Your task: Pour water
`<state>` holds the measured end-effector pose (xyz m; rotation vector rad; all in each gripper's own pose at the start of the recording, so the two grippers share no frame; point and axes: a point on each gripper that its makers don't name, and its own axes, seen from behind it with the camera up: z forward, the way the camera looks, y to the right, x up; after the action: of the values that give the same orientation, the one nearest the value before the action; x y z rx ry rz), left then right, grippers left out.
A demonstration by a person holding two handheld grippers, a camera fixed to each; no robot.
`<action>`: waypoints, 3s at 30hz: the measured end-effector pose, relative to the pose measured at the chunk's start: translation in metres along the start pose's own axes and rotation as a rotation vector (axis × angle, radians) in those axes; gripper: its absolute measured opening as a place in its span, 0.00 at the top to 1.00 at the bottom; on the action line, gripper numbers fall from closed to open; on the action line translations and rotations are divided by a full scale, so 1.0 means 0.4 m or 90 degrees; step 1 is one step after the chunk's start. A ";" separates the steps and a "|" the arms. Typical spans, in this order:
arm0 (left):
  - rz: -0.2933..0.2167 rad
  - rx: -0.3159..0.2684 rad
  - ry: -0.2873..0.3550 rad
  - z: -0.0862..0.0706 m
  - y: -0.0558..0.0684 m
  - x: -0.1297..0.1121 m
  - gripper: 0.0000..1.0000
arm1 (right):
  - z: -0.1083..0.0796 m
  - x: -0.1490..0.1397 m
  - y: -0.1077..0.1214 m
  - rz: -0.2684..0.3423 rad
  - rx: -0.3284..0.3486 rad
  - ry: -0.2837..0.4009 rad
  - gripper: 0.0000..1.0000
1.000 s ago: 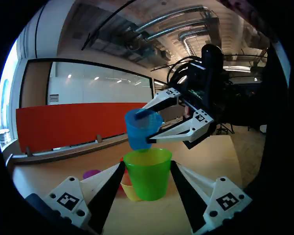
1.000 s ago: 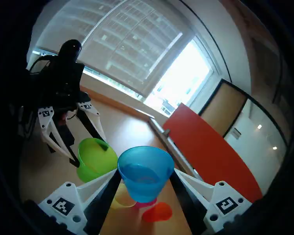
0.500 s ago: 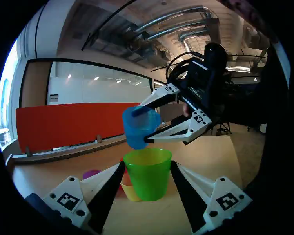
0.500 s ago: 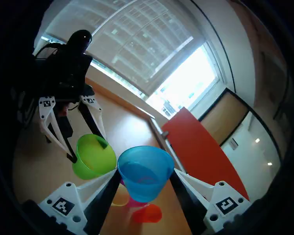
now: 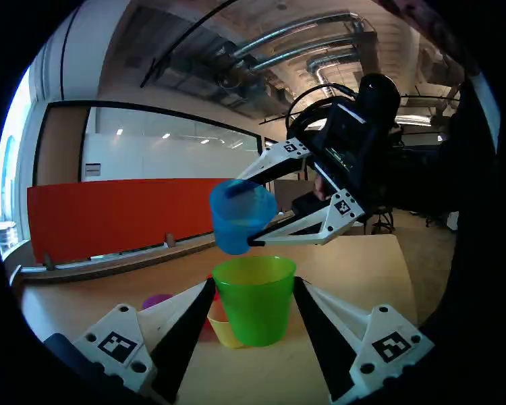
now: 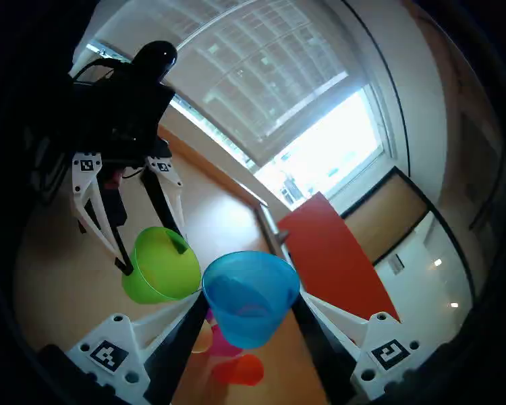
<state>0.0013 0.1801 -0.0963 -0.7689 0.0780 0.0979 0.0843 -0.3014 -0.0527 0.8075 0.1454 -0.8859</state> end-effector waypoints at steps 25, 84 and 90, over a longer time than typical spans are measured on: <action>0.006 -0.004 -0.007 0.001 0.002 -0.007 0.16 | 0.002 0.014 -0.016 -0.075 0.013 -0.002 0.11; 0.006 -0.002 -0.011 -0.005 -0.003 -0.018 0.16 | 0.021 0.011 -0.013 -0.172 0.018 -0.011 0.11; 0.006 -0.002 -0.011 -0.005 -0.005 -0.018 0.16 | 0.020 0.011 -0.007 -0.176 0.016 -0.011 0.11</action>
<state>-0.0056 0.1770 -0.0955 -0.7701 0.0643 0.1136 0.0833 -0.3108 -0.0505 0.8137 0.2348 -1.1565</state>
